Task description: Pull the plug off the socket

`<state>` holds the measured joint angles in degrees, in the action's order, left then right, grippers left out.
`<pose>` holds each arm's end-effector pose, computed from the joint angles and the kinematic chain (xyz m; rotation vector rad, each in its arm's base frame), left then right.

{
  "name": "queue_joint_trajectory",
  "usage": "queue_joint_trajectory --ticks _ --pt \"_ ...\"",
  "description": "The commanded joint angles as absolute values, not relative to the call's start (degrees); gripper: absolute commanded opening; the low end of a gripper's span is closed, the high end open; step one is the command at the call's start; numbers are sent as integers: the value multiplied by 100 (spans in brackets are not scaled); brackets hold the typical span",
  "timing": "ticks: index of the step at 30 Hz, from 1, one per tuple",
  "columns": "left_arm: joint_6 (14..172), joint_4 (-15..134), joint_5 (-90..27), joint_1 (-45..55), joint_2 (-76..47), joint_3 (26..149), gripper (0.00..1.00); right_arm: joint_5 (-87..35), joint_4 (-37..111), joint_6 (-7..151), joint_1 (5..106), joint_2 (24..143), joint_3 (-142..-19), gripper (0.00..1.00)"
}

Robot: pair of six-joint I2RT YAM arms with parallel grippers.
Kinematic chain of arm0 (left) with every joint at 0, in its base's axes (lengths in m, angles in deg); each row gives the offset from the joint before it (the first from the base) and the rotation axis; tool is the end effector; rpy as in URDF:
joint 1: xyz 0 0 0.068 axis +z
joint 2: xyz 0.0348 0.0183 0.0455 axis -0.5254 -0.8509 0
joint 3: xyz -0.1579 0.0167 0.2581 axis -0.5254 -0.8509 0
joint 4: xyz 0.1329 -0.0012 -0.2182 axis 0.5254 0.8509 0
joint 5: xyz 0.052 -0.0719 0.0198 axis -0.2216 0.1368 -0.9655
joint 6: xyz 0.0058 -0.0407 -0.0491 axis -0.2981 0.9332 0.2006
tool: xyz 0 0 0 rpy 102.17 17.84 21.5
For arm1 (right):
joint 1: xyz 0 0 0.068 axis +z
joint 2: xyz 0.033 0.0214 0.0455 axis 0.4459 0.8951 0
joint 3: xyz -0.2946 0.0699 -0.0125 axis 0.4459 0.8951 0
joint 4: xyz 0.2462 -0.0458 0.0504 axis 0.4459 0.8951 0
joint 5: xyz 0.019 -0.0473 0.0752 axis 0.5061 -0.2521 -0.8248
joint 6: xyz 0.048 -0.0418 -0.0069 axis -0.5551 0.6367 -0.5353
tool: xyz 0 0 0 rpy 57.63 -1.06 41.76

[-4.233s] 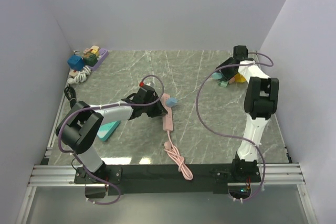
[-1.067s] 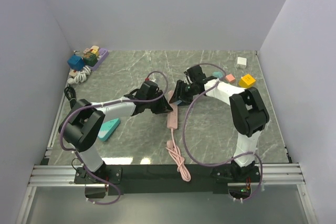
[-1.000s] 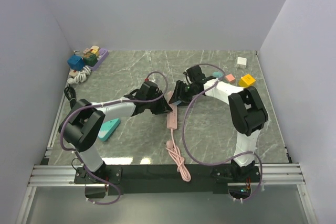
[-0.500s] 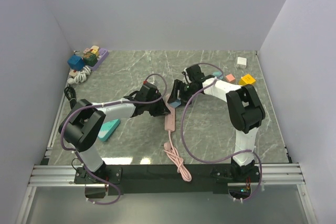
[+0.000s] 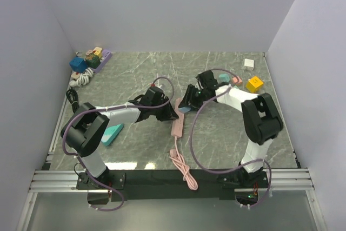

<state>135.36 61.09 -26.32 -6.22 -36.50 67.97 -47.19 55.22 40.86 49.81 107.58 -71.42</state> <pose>0.2741 -0.2278 0.1933 -0.2328 2.5695 -0.9806 0.3445 0.1742 0.1984 0.1433 2.7236 1.0031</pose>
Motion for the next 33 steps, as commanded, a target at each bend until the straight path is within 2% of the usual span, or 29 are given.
queue_joint_trajectory --ticks 1,3,6,10,15,19,28,33 --pt "13541 6211 -2958 -540 -3709 6683 1 -4536 4968 3127 5116 9711 -6539 0" --pt "13541 6219 -2958 -548 -3727 6692 1 -4186 4561 2695 5310 9290 -5960 0" --pt "13541 6237 -2949 -549 -3745 6736 1 -4068 4375 2615 5548 9261 -5746 0" --pt "13524 6307 -2966 -549 -3736 6832 1 -4368 4821 2957 5461 9489 -6078 0" --pt "13471 6360 -3028 -549 -3596 6789 1 -5228 6008 4072 4795 9980 -7402 0" --pt "13497 6334 -3028 -540 -3525 6701 1 -5291 6747 4443 4152 10122 -8126 0" --pt "13436 6474 -3125 -531 -3349 6727 1 -4133 6264 3512 2483 10552 -8179 0" --pt "13401 6614 -3151 -399 -3156 6718 1 -3674 6484 3371 2139 11210 -8628 0"
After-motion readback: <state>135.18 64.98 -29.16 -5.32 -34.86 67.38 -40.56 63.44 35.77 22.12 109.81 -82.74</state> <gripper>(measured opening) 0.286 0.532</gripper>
